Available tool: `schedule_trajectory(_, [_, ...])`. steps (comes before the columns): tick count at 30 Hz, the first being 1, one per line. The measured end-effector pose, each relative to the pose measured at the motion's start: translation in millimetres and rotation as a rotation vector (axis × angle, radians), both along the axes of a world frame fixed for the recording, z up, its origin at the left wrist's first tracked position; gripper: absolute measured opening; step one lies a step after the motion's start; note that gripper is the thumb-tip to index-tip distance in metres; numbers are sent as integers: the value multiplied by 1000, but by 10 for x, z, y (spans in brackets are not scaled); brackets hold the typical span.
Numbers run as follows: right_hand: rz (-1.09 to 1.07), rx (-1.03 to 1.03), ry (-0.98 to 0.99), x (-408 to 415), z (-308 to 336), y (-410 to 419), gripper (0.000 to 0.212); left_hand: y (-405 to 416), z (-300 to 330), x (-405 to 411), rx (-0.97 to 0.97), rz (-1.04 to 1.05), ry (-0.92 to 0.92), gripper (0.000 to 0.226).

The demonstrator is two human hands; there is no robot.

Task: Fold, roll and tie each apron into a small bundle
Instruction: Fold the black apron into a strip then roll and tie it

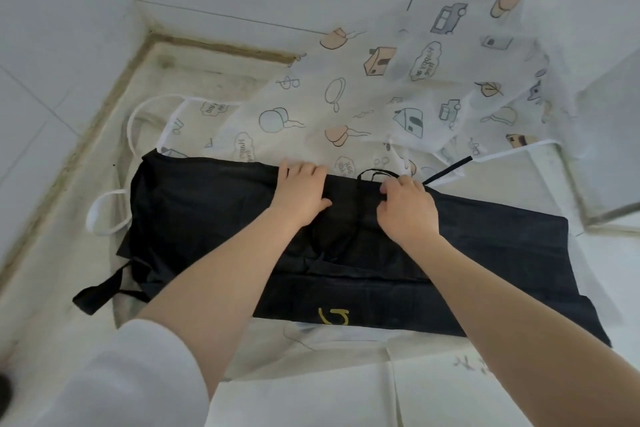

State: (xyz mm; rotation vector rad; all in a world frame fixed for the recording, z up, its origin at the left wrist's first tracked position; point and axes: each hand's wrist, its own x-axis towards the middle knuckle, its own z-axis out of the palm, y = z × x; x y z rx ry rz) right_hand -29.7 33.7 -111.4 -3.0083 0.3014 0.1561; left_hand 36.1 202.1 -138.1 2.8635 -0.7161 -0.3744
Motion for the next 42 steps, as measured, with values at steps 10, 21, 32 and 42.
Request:
schedule_trajectory(10, [150, -3, 103, 72, -78, -94, 61, -44, 70, -56, 19, -180, -176, 30])
schedule_trajectory(21, [-116, 973, -41, 95, 447, 105, 28, 87, 167, -304, 23, -315, -219, 27])
schedule_trajectory(32, [105, 752, 295, 65, 327, -13, 48, 299, 110, -609, -2, -319, -15, 29])
schedule_trajectory(42, [628, -227, 329, -481, 192, -191, 30, 303, 112, -847, 62, -184, 259, 105])
